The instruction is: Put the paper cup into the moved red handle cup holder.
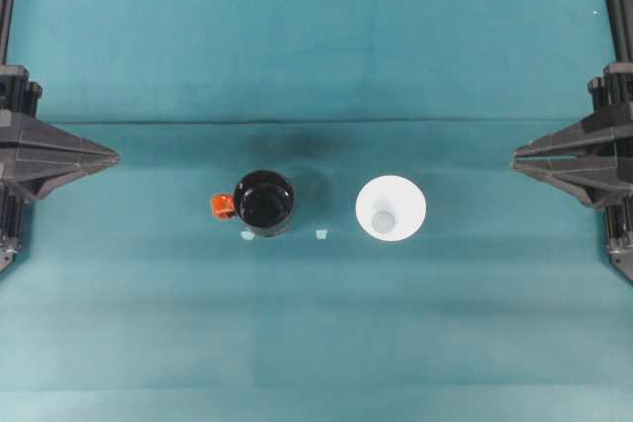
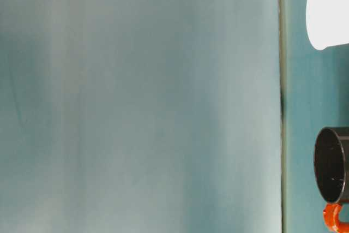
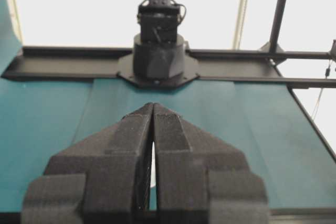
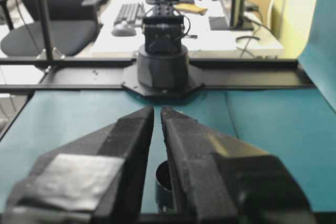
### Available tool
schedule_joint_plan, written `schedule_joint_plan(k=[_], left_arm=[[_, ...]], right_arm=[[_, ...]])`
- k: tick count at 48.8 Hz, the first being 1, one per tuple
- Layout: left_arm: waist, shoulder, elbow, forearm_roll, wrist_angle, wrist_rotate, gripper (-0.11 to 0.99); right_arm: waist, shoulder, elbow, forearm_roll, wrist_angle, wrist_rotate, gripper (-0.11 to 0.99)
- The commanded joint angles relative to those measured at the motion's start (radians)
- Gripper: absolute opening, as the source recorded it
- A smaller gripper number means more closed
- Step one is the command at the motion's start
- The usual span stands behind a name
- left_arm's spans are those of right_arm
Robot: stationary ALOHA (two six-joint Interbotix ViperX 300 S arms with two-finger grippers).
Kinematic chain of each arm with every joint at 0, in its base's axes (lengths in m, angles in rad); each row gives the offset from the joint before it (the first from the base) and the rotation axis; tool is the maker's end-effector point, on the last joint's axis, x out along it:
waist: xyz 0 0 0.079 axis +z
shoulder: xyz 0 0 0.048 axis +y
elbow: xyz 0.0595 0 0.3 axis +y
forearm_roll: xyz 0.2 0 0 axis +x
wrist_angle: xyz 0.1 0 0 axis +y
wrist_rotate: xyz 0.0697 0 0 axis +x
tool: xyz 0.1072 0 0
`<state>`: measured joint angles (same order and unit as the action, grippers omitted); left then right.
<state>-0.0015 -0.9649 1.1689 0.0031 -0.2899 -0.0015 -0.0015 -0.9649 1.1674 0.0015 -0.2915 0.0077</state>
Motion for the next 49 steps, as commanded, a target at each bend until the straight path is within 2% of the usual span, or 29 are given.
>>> schedule_joint_plan(k=[1, 5, 8, 16, 29, 35, 43, 49], left_arm=[[-0.005, 0.025, -0.048, 0.011, 0.025, -0.015, 0.02], [-0.009, 0.044, -0.075, 0.011, 0.081, -0.021, 0.02], [-0.011, 0.055, -0.098, 0.011, 0.13, -0.023, 0.02], [-0.014, 0.083, -0.161, 0.011, 0.262, -0.023, 0.02], [-0.006, 0.218, -0.285, 0.012, 0.589, -0.021, 0.02], [0.008, 0.304, -0.328, 0.012, 0.699, -0.021, 0.02], [0.025, 0.433, -0.391, 0.012, 0.798, -0.028, 0.02], [0.037, 0.531, -0.443, 0.012, 0.9, -0.058, 0.02]], right_arm=[[0.008, 0.008, -0.009, 0.003, 0.0, 0.005, 0.0], [0.008, 0.002, -0.017, 0.031, 0.06, 0.011, -0.01], [0.008, -0.003, -0.028, 0.037, 0.124, 0.021, -0.07], [0.008, -0.037, -0.046, 0.037, 0.293, 0.057, -0.11], [-0.008, -0.084, -0.055, 0.037, 0.471, 0.114, -0.11], [-0.011, -0.087, -0.055, 0.035, 0.508, 0.138, -0.11], [-0.014, -0.087, -0.055, 0.035, 0.523, 0.146, -0.11], [-0.018, -0.087, -0.055, 0.037, 0.523, 0.147, -0.11]])
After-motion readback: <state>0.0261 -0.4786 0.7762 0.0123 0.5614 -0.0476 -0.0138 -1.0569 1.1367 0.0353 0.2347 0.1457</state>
